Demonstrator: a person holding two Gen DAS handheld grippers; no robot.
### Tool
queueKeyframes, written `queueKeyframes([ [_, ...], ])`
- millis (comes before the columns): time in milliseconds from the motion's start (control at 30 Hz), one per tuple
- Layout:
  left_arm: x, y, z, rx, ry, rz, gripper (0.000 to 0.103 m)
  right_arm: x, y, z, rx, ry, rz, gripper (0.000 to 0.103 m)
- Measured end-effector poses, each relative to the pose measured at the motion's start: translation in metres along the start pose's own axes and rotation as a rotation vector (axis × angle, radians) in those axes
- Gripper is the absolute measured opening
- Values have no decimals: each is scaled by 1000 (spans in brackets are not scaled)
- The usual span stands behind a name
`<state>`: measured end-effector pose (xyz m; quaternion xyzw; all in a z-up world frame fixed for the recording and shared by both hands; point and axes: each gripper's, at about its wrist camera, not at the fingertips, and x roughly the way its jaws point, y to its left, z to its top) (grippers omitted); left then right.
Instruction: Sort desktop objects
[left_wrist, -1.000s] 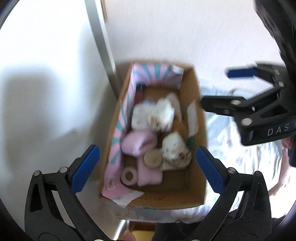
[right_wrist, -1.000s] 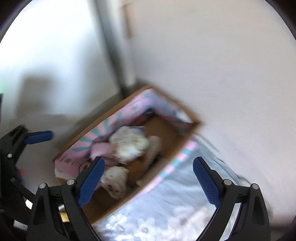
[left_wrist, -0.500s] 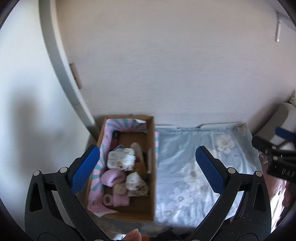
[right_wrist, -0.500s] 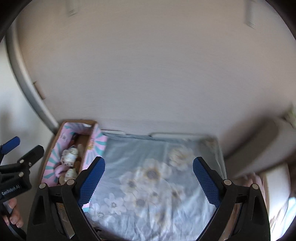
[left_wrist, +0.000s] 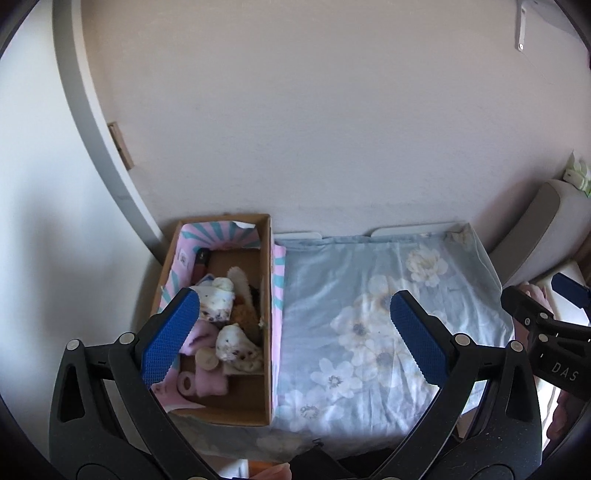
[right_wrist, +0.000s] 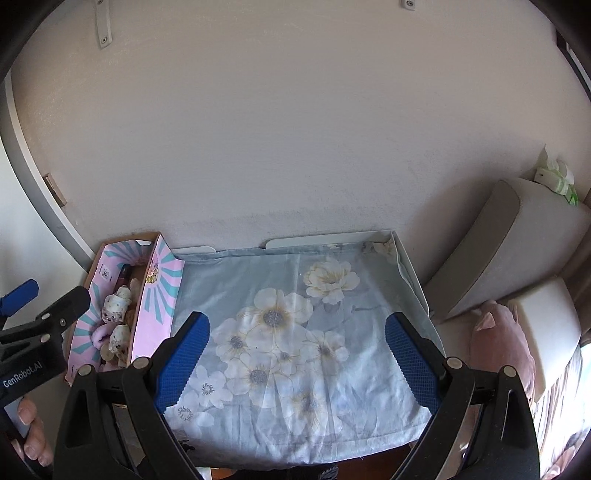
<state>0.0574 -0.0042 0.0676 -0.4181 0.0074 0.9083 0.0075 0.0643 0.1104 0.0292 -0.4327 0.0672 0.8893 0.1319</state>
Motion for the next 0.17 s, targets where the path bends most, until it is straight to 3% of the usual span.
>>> queueKeyframes([
  [167, -7, 0, -2, -16, -21, 6, 103, -2, 1, -4, -3, -2, -2, 95],
])
